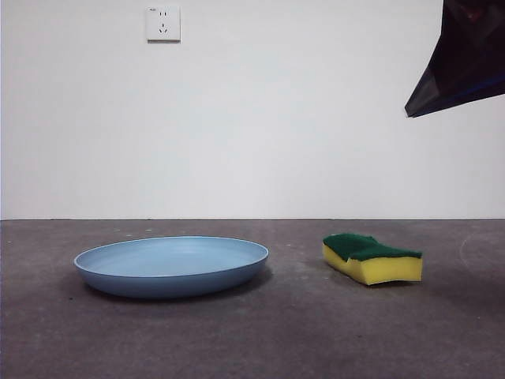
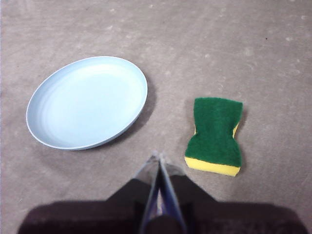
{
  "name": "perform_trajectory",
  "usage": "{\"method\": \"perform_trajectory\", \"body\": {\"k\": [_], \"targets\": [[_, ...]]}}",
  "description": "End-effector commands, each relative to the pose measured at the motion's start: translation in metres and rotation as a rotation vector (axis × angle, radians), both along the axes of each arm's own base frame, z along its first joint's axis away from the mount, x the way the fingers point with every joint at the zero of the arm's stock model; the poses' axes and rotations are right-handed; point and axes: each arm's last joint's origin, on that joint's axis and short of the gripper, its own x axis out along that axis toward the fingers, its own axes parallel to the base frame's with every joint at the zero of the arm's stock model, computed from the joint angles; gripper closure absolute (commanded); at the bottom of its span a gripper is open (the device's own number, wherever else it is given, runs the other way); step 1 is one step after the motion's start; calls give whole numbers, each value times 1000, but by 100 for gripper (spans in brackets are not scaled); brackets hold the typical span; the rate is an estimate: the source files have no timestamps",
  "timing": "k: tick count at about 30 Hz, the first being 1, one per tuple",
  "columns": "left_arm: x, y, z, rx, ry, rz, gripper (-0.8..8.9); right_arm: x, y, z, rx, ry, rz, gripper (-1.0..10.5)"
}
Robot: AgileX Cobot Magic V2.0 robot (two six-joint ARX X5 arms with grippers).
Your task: Pick up the plate,pick up the cloth,clean the plate with the cloth
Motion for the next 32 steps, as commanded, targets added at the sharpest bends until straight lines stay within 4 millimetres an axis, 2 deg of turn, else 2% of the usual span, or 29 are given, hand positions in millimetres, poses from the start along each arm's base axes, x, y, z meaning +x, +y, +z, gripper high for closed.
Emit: {"method": "perform_trajectory", "body": {"k": [1,8,12,16,19,23,28,32], "targets": [[1,1,-4,14,10,6,816,0,0,-2,1,4,-5,962],[1,1,-4,14,10,6,816,0,0,-2,-1,2,-5,962],[1,1,-4,14,10,6,816,-3,-5,1,-117,-82,4,962],[1,1,-4,14,10,6,816,-9,-20,10,-127,-149,-42,962],[1,1,-4,14,10,6,816,-13,-40,15,-87,-201,-138,962],[1,1,-4,14,10,6,816,-24,-64,15,-13,-261,-179,962],[1,1,-4,14,10,6,816,-36,-87,-1,22,-359,-303,962],[1,1,-4,14,10,6,816,-40,-96,-25,22,-413,-390,962]]}}
